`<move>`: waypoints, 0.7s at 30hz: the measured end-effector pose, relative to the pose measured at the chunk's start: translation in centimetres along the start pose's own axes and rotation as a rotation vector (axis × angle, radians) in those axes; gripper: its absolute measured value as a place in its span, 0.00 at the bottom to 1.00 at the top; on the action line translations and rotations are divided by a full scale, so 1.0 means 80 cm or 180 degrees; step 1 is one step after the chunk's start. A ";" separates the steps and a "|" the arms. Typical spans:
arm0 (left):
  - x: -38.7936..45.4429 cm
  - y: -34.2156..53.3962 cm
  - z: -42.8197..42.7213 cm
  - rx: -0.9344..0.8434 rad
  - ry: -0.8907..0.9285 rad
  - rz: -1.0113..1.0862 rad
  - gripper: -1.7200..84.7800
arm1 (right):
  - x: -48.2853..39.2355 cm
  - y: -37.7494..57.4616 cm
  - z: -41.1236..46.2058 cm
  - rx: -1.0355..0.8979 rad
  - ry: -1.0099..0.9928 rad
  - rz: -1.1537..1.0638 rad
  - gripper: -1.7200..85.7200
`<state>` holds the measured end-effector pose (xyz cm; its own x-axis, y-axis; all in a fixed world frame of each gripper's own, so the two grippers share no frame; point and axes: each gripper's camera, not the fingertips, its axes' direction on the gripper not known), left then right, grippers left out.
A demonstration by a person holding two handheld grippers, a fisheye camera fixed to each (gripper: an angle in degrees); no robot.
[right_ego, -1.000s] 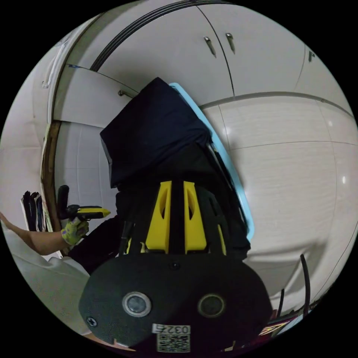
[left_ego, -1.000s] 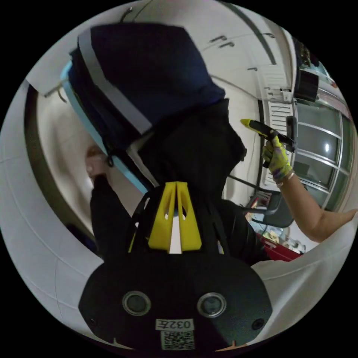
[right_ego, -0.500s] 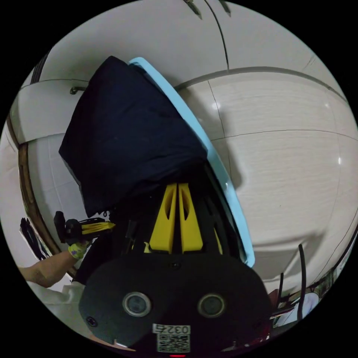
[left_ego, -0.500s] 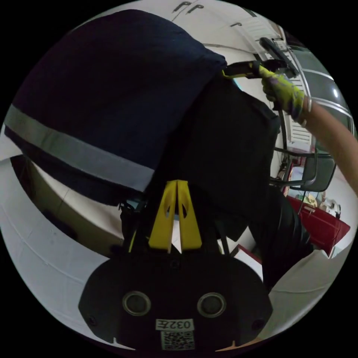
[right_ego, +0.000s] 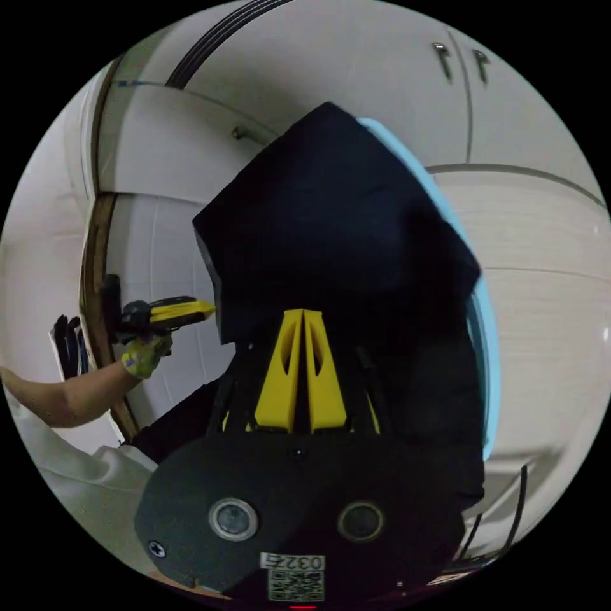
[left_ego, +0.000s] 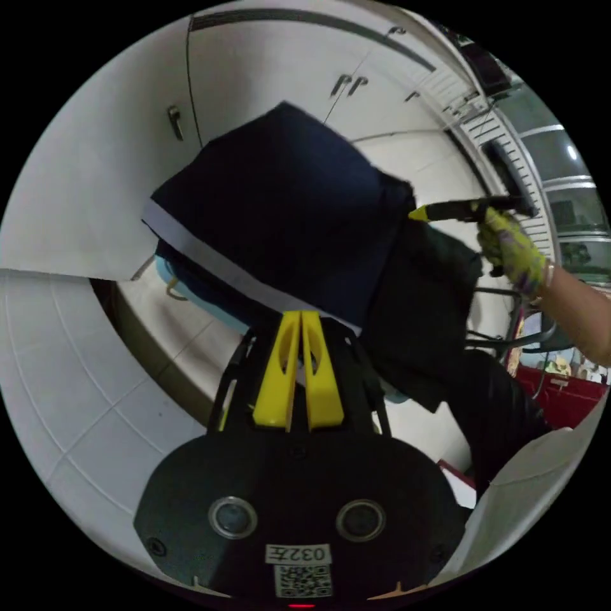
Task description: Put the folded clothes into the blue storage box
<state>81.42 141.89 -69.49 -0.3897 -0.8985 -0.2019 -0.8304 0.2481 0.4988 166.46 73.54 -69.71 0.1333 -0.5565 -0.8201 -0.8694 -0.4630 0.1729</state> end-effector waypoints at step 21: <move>0.157 -0.044 -0.079 -0.1186 0.0517 0.0835 0.01 | -0.116 0.144 -0.068 -0.0618 -0.0180 0.0282 0.01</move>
<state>81.96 127.47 -68.46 -0.4750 -0.8753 0.0906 -0.5018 0.3540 0.7893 157.81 69.60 -57.17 0.0288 -0.5638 -0.8254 -0.7678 -0.5412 0.3429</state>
